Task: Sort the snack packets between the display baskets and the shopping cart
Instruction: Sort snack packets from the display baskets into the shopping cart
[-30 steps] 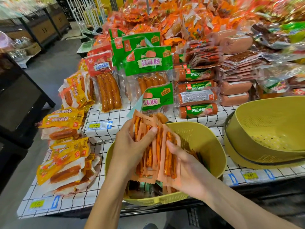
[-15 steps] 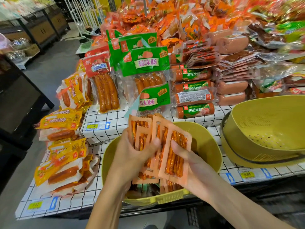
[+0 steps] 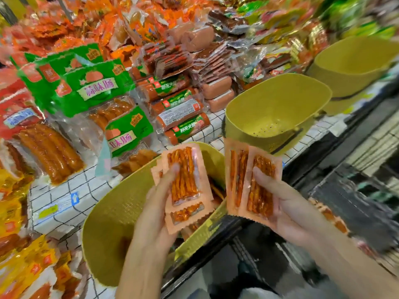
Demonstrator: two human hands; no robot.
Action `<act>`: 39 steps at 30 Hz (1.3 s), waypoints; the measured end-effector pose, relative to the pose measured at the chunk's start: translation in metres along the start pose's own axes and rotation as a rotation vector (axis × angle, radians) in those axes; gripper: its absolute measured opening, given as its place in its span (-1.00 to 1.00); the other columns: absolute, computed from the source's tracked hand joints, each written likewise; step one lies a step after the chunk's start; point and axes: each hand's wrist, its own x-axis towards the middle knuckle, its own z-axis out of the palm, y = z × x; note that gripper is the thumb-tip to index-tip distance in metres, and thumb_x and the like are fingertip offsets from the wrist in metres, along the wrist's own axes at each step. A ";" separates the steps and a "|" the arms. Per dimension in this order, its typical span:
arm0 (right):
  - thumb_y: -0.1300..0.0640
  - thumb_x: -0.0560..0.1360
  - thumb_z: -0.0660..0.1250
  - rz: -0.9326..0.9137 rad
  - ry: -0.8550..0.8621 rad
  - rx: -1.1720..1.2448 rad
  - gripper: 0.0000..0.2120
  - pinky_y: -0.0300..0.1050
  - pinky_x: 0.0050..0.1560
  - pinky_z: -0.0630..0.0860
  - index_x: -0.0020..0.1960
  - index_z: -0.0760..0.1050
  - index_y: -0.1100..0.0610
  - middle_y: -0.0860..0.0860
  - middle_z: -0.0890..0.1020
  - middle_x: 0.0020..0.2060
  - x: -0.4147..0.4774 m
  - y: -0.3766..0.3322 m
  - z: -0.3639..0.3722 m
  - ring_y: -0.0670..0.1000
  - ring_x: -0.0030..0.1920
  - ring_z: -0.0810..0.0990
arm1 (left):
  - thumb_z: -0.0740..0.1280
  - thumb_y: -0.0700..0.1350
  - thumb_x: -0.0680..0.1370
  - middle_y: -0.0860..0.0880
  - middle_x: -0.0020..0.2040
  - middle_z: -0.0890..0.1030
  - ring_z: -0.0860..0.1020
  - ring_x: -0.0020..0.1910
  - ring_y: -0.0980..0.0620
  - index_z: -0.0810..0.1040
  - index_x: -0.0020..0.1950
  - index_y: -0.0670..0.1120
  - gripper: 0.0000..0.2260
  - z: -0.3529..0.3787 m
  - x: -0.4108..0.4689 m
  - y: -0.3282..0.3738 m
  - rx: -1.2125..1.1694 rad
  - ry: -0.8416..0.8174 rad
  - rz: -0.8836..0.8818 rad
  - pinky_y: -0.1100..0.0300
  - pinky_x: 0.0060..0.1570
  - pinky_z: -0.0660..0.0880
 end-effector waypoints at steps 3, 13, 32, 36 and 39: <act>0.02 0.01 0.69 -0.072 0.136 0.109 -0.37 0.02 -0.16 0.62 0.06 0.66 0.08 0.13 0.67 0.06 -0.035 0.009 -0.025 0.12 0.02 0.67 | 0.50 -0.17 0.16 -0.10 -0.21 0.70 0.67 -0.32 0.01 0.72 -0.17 -0.06 -0.74 0.024 0.006 -0.028 0.197 -0.120 -0.066 0.11 -0.38 0.62; 0.06 0.23 0.51 -0.363 0.695 0.391 -0.64 0.02 -0.17 0.64 0.01 0.67 0.11 0.15 0.68 0.03 -0.145 0.014 -0.179 0.06 -0.04 0.69 | 0.42 -0.19 0.38 -0.12 -0.04 0.70 0.67 -0.25 0.03 0.63 0.15 -0.13 -0.67 0.127 0.042 -0.166 0.541 -0.517 -0.388 0.17 -0.33 0.57; 0.20 0.52 0.36 -0.098 1.324 0.230 -0.66 0.22 0.16 0.50 0.27 0.44 0.22 0.19 0.58 0.16 -0.030 0.019 -0.431 0.20 0.17 0.56 | 0.47 -0.40 0.39 -0.28 0.03 0.62 0.60 0.07 -0.22 0.55 -0.01 -0.22 -0.76 0.206 0.236 -0.454 1.416 -0.440 -0.322 -0.19 0.07 0.53; 0.18 0.53 0.33 0.124 1.431 -0.057 -0.58 -0.05 0.23 0.42 0.36 0.37 0.23 0.17 0.51 0.26 0.029 0.050 -0.459 0.14 0.23 0.50 | 0.39 -0.42 0.44 -0.27 0.10 0.57 0.53 0.09 -0.12 0.51 0.14 -0.27 -0.71 0.187 0.256 -0.487 1.597 -0.586 -0.336 0.04 0.18 0.47; 0.22 0.57 0.25 0.161 1.398 -0.153 -0.74 -0.29 0.01 0.36 0.25 0.37 0.19 0.16 0.50 0.18 0.044 0.069 -0.474 0.12 0.17 0.49 | 0.32 -0.31 0.55 -0.22 0.29 0.49 0.48 0.19 -0.08 0.38 0.35 -0.26 -0.63 0.172 0.266 -0.499 1.731 -0.633 -0.496 0.45 -0.13 0.42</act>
